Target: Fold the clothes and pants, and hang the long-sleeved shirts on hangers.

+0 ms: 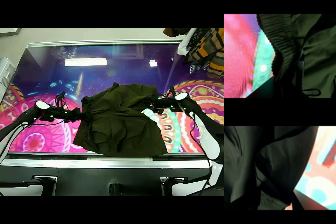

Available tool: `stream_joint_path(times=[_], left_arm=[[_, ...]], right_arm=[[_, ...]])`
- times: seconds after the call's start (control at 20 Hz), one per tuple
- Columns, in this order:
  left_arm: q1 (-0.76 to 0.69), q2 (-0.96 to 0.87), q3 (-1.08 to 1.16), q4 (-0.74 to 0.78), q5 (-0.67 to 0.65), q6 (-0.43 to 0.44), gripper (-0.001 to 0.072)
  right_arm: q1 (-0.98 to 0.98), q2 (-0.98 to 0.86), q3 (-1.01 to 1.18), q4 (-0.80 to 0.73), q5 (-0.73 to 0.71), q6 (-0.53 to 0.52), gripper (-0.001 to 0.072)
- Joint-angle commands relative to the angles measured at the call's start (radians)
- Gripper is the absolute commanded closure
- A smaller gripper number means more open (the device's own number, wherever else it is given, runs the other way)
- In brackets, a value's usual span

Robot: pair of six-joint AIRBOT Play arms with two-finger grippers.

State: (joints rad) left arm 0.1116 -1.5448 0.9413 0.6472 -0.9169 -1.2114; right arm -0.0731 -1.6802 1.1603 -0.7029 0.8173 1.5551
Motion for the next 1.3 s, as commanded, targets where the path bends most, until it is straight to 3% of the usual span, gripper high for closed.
stream_joint_path(times=[0.0, 0.8, 0.85, 1.05, 1.25], left_arm=[[0.0, -0.001, 0.001, 0.0, 0.001, 0.0, 0.0687], [0.0, -0.001, -0.002, 0.018, -0.005, 0.0, 0.0686], [0.0, -0.002, -0.002, 0.018, -0.005, 0.0, 0.0687], [0.0, -0.006, -0.002, 0.018, -0.005, 0.0, 0.0687], [0.016, -0.006, -0.002, 0.018, -0.006, -0.003, 0.0687]], right_arm=[[0.001, 0.024, 0.001, -0.033, 0.048, -0.006, 0.0294], [0.004, 0.054, -0.002, -0.098, 0.054, 0.031, 0.0308], [0.01, 0.047, -0.002, -0.1, 0.069, 0.026, 0.0416], [0.066, 0.037, -0.002, -0.099, 0.03, 0.019, 0.0692], [0.051, 0.076, -0.002, -0.195, 0.023, 0.093, 0.0694]])
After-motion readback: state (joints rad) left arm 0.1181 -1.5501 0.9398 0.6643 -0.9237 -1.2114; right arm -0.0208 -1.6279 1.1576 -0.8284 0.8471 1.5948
